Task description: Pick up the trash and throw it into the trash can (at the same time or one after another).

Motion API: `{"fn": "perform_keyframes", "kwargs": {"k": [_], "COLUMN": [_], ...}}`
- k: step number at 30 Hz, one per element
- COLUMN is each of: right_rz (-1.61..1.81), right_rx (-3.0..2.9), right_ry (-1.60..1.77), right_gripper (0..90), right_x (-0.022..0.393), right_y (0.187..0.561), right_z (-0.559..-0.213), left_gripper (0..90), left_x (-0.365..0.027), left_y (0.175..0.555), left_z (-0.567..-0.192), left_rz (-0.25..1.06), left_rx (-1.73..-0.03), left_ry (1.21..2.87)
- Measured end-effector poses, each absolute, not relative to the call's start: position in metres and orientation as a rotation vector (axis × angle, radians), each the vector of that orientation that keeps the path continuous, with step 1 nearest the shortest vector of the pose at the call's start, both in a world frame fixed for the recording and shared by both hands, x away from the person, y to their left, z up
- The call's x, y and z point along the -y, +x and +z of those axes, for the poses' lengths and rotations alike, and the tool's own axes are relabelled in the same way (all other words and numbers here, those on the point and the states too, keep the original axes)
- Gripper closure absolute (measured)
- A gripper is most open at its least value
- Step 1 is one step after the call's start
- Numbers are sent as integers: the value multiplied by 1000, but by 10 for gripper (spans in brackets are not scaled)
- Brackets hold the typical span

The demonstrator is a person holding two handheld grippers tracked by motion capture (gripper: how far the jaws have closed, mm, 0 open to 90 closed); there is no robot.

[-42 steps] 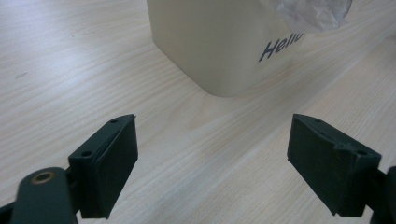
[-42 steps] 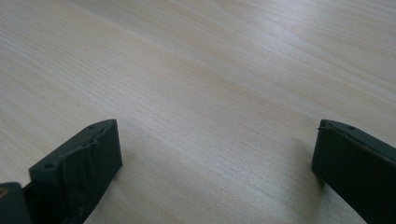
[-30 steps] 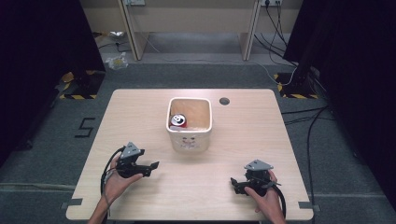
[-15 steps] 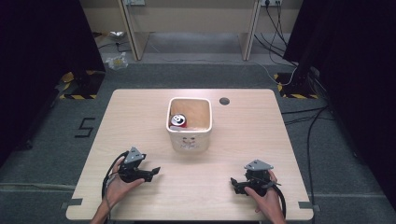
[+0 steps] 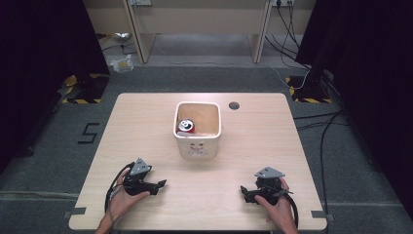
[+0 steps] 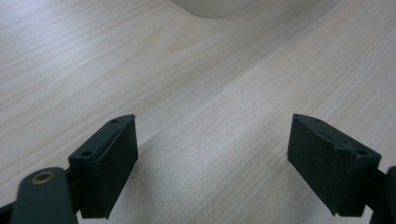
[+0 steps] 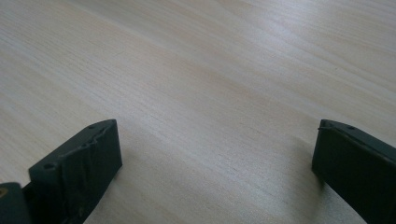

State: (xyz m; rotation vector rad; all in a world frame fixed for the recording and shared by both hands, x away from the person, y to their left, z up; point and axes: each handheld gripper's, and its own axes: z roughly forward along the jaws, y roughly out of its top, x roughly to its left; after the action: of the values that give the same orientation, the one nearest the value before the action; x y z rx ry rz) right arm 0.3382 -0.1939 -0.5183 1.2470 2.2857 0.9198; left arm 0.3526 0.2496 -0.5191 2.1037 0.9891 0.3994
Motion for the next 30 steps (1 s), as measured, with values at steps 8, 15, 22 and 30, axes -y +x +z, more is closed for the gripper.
{"fn": "perform_keyframes", "kwargs": {"k": [8, 15, 22, 30], "right_rz": [920, 919, 919, 918], "right_rx": [-2286, -2286, -2286, -2285], "right_ry": [1248, 1253, 1253, 1252], "right_gripper": [16, 16, 16, 17], "right_x": [194, 194, 194, 194], "right_y": [338, 338, 338, 338], "right_z": [-518, -518, -518, -518], "left_gripper": [160, 160, 156, 146], "left_x": [-252, -253, -256, -257], "left_y": [348, 344, 340, 335], "left_z": [-520, -522, -523, -523], "left_rz": [403, 403, 412, 409], "left_rx": [-996, -998, -994, -980], "left_ry": [2106, 2116, 2126, 2125]}}
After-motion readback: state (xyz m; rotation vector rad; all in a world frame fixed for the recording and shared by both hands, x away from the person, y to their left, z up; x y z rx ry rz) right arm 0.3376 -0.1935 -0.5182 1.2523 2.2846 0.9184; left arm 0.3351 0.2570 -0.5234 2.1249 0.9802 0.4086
